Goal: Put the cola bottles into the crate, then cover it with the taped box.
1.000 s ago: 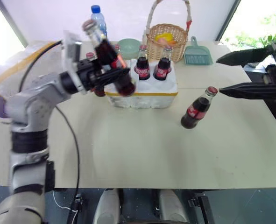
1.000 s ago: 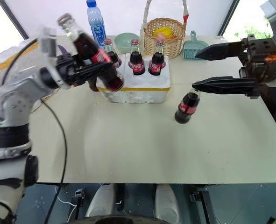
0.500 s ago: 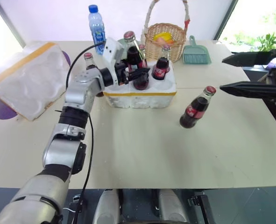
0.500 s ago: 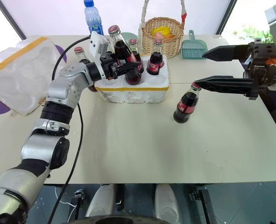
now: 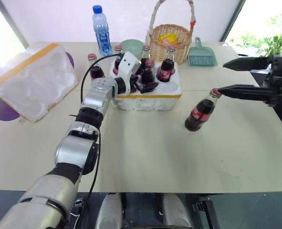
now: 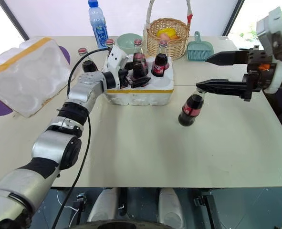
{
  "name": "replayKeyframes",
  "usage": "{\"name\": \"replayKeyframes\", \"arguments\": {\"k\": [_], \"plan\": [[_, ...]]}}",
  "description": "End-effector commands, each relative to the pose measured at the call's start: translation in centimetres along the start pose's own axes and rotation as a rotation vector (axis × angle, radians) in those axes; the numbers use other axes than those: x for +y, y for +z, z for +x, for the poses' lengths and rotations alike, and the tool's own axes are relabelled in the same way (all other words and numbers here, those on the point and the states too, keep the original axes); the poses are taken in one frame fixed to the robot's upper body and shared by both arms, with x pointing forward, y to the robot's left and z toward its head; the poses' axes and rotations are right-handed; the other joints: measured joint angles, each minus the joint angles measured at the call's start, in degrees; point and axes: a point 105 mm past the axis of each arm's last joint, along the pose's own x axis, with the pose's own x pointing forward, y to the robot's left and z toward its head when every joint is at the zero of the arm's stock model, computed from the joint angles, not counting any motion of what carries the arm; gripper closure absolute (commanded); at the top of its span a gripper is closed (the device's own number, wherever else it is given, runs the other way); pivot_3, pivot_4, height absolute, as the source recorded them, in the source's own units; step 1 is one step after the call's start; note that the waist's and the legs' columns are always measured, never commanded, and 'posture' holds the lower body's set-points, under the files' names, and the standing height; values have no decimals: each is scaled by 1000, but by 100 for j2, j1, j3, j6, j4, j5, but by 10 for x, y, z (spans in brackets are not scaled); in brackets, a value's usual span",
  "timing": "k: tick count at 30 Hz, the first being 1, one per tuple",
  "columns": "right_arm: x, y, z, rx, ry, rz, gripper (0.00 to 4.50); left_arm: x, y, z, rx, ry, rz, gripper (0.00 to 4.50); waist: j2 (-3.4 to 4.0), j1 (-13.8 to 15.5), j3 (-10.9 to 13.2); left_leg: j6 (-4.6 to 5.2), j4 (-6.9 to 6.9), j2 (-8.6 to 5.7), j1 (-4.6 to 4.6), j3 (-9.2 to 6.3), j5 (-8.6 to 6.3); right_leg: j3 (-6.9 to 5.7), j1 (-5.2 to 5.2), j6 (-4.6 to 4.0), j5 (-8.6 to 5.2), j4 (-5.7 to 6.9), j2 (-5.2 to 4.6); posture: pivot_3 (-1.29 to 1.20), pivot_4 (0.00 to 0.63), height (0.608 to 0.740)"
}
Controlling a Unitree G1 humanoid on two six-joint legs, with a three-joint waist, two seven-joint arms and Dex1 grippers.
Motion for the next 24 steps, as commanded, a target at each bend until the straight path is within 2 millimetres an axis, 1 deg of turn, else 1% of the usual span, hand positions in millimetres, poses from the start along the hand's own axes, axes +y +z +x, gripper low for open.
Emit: {"name": "replayKeyframes", "arguments": {"k": [1,2,4,6,8,10,12,14,16,18,21,24], "plan": [[0,14,-4,-31,-20,-56,0,5,10,-11,-57,15,16,70,0,0,0,0,0,0,0,0,0,0,0,0,0,0,0,0,150,740],[1,13,-5,-32,-20,-55,0,6,17,-20,-95,7,12,70,0,-6,0,0,0,0,0,0,0,0,0,0,0,-1,0,0,150,740],[1,13,-5,-34,-25,-50,0,5,33,-46,-185,-18,-17,70,0,-61,0,0,-4,3,0,0,0,2,-3,1,1,1,0,0,150,740],[1,11,-6,-35,-31,-45,0,6,40,-73,-231,0,-29,70,0,-118,1,0,-6,5,1,-3,0,0,-7,3,2,10,1,0,150,740],[1,10,-7,-36,-37,-40,0,16,36,-106,-225,94,-21,70,1,-163,0,0,-7,7,2,-6,0,-1,-8,3,2,16,3,0,150,740],[2,9,-7,-37,-41,-38,0,26,30,-132,-199,196,-31,70,1,-149,0,0,-7,8,11,-7,0,-1,-7,3,2,31,2,0,150,740],[2,8,-8,-38,-44,-38,0,37,21,-156,-158,306,-43,70,2,-139,0,0,-3,8,15,-8,0,-2,-4,3,2,35,3,0,150,740],[2,8,-8,-43,-47,-39,0,51,9,-175,-116,418,-56,70,2,-115,0,0,0,6,18,-7,0,-3,4,1,0,30,0,0,150,740],[1,9,-7,-51,-50,-36,0,65,-2,-187,-81,526,-68,70,1,-101,0,0,8,3,17,-6,0,-3,11,-4,-2,24,-6,0,150,740],[0,9,-6,-54,-53,-35,0,76,-11,-191,-70,593,-90,70,-1,-88,-1,-1,12,1,16,-6,0,-3,17,-8,-4,14,-6,0,150,740],[-1,6,-3,-46,-60,-43,0,84,-25,-187,-51,631,-91,70,-2,-94,-1,-1,13,0,15,-3,0,-2,19,-1,0,12,-7,0,150,740],[-4,5,-1,-57,-71,-26,0,86,-35,-176,-41,621,-86,70,-2,-95,-1,0,10,1,16,-4,0,-3,17,4,2,12,-4,0,150,740]]}}
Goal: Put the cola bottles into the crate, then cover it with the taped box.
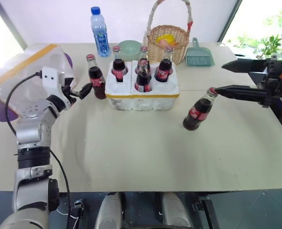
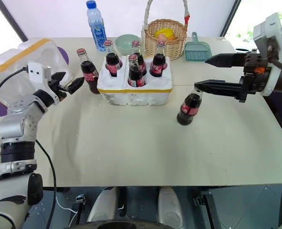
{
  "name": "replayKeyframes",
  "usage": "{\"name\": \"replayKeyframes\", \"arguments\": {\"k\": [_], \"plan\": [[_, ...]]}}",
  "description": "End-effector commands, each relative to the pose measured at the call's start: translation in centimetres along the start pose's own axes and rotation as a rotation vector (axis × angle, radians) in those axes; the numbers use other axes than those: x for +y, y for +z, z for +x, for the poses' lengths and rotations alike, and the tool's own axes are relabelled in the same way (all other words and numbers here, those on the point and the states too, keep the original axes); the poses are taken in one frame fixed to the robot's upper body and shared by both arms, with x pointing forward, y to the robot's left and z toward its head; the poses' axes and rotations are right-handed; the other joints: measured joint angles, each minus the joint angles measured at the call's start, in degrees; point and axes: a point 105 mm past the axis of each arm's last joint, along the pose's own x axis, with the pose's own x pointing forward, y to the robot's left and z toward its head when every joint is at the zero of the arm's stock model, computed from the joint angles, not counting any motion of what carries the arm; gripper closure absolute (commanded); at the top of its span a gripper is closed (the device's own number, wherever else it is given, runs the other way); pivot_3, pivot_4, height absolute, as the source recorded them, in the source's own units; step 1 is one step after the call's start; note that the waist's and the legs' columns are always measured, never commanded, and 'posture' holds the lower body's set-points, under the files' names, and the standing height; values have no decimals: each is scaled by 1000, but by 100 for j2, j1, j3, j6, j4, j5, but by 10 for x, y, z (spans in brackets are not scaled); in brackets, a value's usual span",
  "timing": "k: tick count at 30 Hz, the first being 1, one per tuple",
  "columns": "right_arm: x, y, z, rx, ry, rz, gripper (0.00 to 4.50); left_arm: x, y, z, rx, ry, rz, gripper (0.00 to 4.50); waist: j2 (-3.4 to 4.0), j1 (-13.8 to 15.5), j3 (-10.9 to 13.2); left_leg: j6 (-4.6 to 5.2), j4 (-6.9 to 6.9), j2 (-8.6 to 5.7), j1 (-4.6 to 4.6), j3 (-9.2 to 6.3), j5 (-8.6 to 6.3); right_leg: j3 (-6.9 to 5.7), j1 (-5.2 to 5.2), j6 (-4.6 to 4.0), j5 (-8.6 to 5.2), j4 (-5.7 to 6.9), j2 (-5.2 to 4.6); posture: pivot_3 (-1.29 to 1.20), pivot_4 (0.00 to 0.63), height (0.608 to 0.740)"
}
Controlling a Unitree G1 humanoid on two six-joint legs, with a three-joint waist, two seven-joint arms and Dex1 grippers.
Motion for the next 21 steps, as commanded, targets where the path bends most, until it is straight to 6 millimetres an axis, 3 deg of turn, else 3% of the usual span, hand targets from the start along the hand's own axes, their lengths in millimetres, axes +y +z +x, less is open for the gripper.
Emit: {"name": "replayKeyframes", "arguments": {"k": [1,9,21], "plan": [[0,11,-1,-35,-15,-35,0,-6,9,12,-52,-20,41,70,0,1,0,0,-1,0,0,0,0,0,-1,0,0,0,0,0,150,740],[6,12,4,-56,6,-24,0,4,4,31,-38,-10,50,70,-1,-36,0,0,-2,0,-1,1,0,0,-2,2,1,0,0,0,150,740],[6,14,9,-90,12,-14,0,-10,6,59,-20,-82,88,70,-2,-18,1,0,-3,0,-5,2,0,-1,-4,4,2,-2,0,0,150,740]]}}
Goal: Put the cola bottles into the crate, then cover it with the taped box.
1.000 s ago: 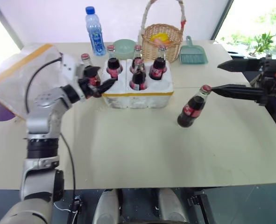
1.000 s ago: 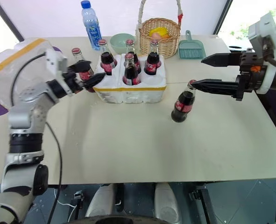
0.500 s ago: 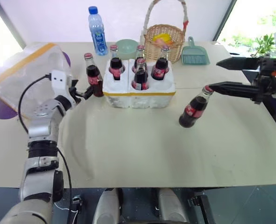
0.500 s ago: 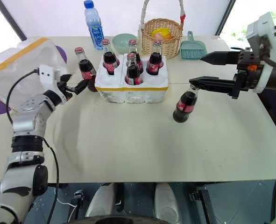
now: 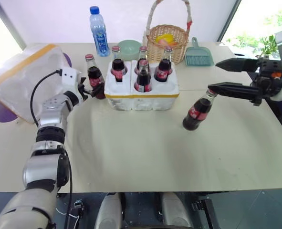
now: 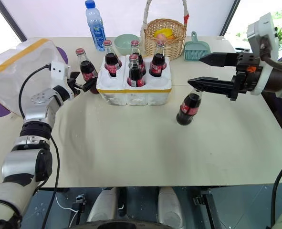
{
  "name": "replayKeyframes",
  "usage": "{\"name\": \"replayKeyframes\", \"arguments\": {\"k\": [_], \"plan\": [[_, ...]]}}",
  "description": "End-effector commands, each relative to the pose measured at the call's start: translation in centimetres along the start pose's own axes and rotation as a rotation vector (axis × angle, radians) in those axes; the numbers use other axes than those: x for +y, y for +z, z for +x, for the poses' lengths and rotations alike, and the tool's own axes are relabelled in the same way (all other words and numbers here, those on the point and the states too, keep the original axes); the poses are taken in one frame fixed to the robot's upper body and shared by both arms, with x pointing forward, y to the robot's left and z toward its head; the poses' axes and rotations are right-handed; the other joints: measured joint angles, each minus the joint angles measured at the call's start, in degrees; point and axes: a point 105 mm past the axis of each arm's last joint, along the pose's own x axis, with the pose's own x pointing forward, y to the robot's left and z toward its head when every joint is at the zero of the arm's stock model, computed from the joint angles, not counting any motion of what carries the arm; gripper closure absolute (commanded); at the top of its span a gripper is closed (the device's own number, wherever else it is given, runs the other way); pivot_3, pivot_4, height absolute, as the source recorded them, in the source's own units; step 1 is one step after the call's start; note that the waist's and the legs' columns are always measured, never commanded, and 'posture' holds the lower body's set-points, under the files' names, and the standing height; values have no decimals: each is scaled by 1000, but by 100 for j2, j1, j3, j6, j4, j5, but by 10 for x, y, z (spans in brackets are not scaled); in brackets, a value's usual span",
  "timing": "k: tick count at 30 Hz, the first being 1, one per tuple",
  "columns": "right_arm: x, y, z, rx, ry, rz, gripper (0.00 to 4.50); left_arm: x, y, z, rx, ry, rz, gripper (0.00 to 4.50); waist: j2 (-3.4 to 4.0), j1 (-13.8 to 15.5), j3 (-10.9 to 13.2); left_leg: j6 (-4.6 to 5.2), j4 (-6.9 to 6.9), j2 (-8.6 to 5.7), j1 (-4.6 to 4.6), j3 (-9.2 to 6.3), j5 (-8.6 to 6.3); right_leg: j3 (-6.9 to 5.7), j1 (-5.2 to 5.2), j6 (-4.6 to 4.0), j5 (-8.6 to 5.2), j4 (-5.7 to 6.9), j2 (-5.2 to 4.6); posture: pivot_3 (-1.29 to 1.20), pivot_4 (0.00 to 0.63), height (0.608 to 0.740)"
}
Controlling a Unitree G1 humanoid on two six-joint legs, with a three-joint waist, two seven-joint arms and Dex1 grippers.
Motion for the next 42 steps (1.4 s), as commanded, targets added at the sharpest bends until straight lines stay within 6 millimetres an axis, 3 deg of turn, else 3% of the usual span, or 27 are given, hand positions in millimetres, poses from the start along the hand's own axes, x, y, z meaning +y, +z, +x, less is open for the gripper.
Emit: {"name": "replayKeyframes", "arguments": {"k": [1,8,11,13,15,19,22,26,29,31,33,38,42], "plan": [[4,11,-1,-24,5,-47,0,-3,21,10,-49,-10,44,70,0,1,0,0,0,0,0,0,0,0,0,0,0,0,0,0,150,740],[7,7,-1,6,21,-58,0,-14,23,21,-61,-47,17,70,0,5,0,0,-1,0,0,0,0,0,0,5,2,0,0,0,150,740],[10,10,-3,-1,40,-34,0,-12,23,19,-68,-46,19,867,-1,18,0,0,0,0,-2,0,0,0,0,5,3,-1,0,0,150,740],[14,14,-5,-14,69,-3,0,-7,24,15,-76,-29,26,1790,-1,15,1,0,0,-1,-3,0,0,-1,0,5,3,-2,-1,0,150,740],[17,18,-5,-19,74,-31,0,2,28,10,-86,-11,27,1890,-2,2,1,0,0,0,-3,-1,0,-1,-1,5,3,-2,0,0,150,740],[18,20,-5,-18,64,-59,0,13,40,-9,-115,-39,35,1890,-1,-62,1,0,-4,2,-3,1,0,0,-8,5,3,0,1,0,150,740],[19,20,-6,-17,64,-67,0,9,56,-34,-143,-136,18,1890,-2,-83,2,0,-10,7,-3,1,0,1,-16,5,3,6,6,0,150,740],[17,17,-7,-8,52,-48,0,-6,96,-73,-221,-291,-19,1890,-16,-20,11,0,-14,10,-17,-1,0,-1,-33,4,2,15,6,0,150,740],[20,16,-8,-6,77,-22,0,-14,124,-88,-267,-357,-56,1890,-19,67,13,-1,6,8,-48,-13,1,-14,-43,5,3,15,1,0,150,740],[22,16,-6,-10,81,-45,0,-24,152,-87,-329,-400,-72,1890,-19,130,13,-1,12,3,-52,-11,1,-12,-39,4,3,3,-5,0,150,740],[20,16,-4,-11,71,-47,0,-36,163,-79,-351,-425,-59,1890,-19,153,13,-2,19,-2,-56,-15,1,-13,-35,4,3,1,-5,0,150,740],[18,14,-2,-5,59,-48,0,-56,157,-46,-342,-450,-52,1890,-19,129,12,-2,23,-9,-55,-17,2,-9,-23,11,7,-10,-5,0,150,740],[17,14,-3,-4,38,-48,0,-56,139,-17,-280,-400,-11,1890,-19,66,13,0,19,-6,-54,-19,2,-6,-30,20,12,-8,5,0,150,740]]}}
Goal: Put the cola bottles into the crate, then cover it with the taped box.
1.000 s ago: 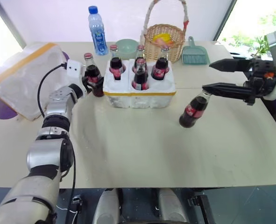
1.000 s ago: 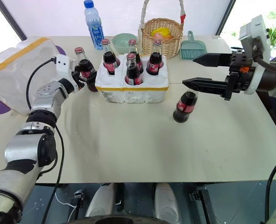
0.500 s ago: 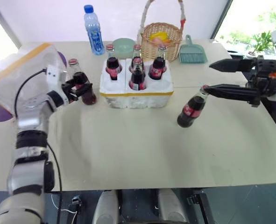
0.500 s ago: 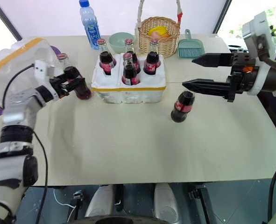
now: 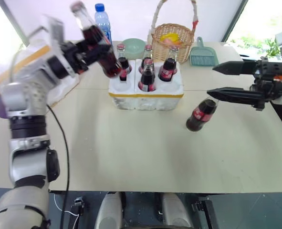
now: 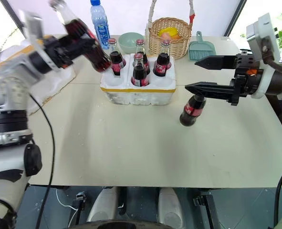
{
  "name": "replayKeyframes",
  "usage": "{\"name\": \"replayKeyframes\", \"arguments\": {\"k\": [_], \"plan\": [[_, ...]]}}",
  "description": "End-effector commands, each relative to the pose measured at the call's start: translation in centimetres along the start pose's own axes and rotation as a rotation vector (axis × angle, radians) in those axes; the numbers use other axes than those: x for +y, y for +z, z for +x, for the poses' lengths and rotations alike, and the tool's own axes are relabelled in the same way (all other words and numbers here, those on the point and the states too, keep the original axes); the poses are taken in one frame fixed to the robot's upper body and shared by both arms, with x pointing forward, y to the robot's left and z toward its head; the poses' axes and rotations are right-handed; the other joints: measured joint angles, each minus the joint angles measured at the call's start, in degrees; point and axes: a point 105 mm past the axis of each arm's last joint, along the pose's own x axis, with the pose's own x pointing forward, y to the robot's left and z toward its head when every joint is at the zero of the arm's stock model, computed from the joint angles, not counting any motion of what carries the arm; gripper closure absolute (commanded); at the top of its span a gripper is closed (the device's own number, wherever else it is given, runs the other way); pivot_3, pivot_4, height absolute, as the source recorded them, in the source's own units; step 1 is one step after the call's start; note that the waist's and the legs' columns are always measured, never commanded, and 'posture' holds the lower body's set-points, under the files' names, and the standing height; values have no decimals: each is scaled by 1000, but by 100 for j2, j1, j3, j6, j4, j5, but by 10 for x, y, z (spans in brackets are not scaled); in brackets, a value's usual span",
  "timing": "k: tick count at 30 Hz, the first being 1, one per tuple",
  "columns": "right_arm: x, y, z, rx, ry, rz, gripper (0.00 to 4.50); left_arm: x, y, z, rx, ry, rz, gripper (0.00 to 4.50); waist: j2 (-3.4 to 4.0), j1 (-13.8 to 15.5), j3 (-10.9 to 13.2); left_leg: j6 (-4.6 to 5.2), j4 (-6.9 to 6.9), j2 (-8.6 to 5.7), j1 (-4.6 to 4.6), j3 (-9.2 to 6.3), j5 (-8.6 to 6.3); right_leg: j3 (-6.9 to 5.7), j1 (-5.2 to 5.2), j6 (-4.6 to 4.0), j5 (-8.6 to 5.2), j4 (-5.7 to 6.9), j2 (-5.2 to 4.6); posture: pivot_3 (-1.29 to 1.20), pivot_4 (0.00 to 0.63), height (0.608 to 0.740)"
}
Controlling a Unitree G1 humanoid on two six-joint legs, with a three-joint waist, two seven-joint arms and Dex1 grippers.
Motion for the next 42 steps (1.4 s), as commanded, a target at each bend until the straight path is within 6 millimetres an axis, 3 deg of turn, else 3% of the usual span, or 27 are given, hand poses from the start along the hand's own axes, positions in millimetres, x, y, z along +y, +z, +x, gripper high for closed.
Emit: {"name": "replayKeyframes", "arguments": {"k": [1,10,18,22,24,28,34,38,40,42], "plan": [[1,8,-4,-15,-31,-47,0,9,12,11,-10,38,133,1890,0,-58,0,0,-3,1,0,0,0,2,-3,1,0,1,2,0,150,740],[0,1,-7,-14,-73,-24,0,-2,-36,27,95,-12,107,1890,1,-93,0,1,-6,1,-3,0,0,3,-7,1,1,4,0,0,150,740],[-5,-4,-5,-12,-102,-14,0,1,-74,28,205,22,99,1890,4,-6,-2,1,-2,0,-14,0,0,3,-15,3,2,3,-1,0,150,740],[-5,-7,-4,-5,-108,-14,0,1,-84,27,226,24,99,23,4,15,-2,1,-1,0,-11,0,0,3,-13,3,2,4,-1,0,150,740],[-6,-9,-4,6,-112,-18,0,-1,-86,26,229,20,109,23,4,18,-2,1,0,0,-11,0,0,3,-12,3,2,4,-2,0,150,740],[-11,-15,-9,26,-152,-23,0,3,-76,18,185,30,95,23,4,19,-2,1,0,0,-11,0,0,3,-11,3,2,4,-2,0,150,740],[-20,-15,-45,11,-283,2,0,-3,6,-9,-28,-46,9,23,3,3,-1,1,-1,2,-14,-2,0,3,-16,3,2,5,0,0,150,740],[-5,-38,-64,84,-310,46,0,-37,44,-35,-68,-259,-47,23,3,28,-2,1,-2,2,-10,-4,0,1,-10,3,2,7,-1,0,150,740],[6,-54,-70,108,-310,97,0,-62,45,-46,-6,-395,-61,23,3,30,-3,1,-2,1,-5,-8,0,-1,1,4,2,4,-1,0,150,740],[13,-64,-72,99,-325,148,0,-81,32,-54,90,-475,-41,23,4,14,-4,0,-2,0,16,-7,0,0,21,4,1,1,-2,0,150,740]]}}
